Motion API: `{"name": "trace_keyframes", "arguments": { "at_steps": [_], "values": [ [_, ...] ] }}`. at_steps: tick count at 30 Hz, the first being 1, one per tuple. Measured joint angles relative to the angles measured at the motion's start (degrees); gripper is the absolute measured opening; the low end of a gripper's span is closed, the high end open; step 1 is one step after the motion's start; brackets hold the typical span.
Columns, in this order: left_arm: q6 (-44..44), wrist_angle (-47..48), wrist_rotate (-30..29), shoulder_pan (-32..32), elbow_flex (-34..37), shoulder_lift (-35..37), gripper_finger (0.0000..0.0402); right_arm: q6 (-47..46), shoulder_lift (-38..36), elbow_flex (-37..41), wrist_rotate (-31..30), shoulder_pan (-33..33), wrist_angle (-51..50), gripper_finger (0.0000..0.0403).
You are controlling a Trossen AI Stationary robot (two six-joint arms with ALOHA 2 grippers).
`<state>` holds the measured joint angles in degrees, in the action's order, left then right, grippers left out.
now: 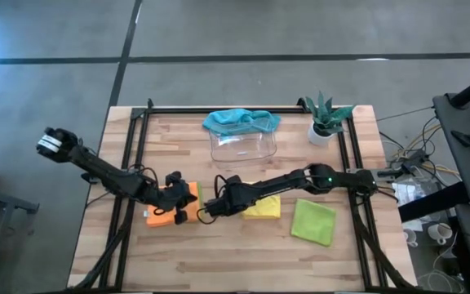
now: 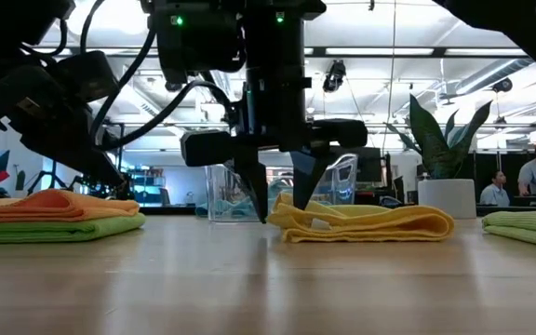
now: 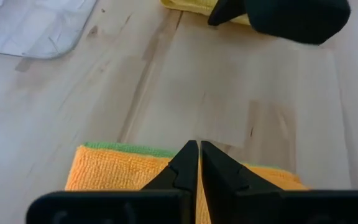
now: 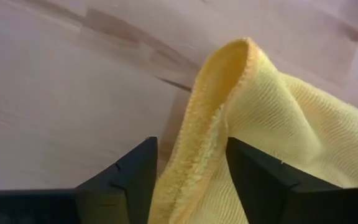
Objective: Fold microfiber towels
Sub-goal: Fold the yellow microfiber cloth
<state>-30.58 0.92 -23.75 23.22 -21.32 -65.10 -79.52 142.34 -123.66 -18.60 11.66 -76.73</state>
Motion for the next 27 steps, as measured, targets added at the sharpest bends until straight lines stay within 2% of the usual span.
{"name": "trace_keyframes", "arguments": {
  "at_steps": [14, 21, 27],
  "values": [
    [-0.05, -0.52, -3.81, -0.02, 0.03, 0.07, 0.0004, 0.84, 0.0, 0.49, 0.58, -0.07, 0.22, 0.0056],
    [-0.59, -0.51, -0.76, 0.0, -0.24, 0.1, 0.0004, 2.87, -0.02, -3.33, 0.58, -0.07, 0.24, 0.0031],
    [-0.58, -0.47, -0.64, 0.0, -0.28, 0.37, 0.0004, 3.56, -0.03, -8.06, 0.54, 0.07, 0.83, 0.0019]
  ]
}}
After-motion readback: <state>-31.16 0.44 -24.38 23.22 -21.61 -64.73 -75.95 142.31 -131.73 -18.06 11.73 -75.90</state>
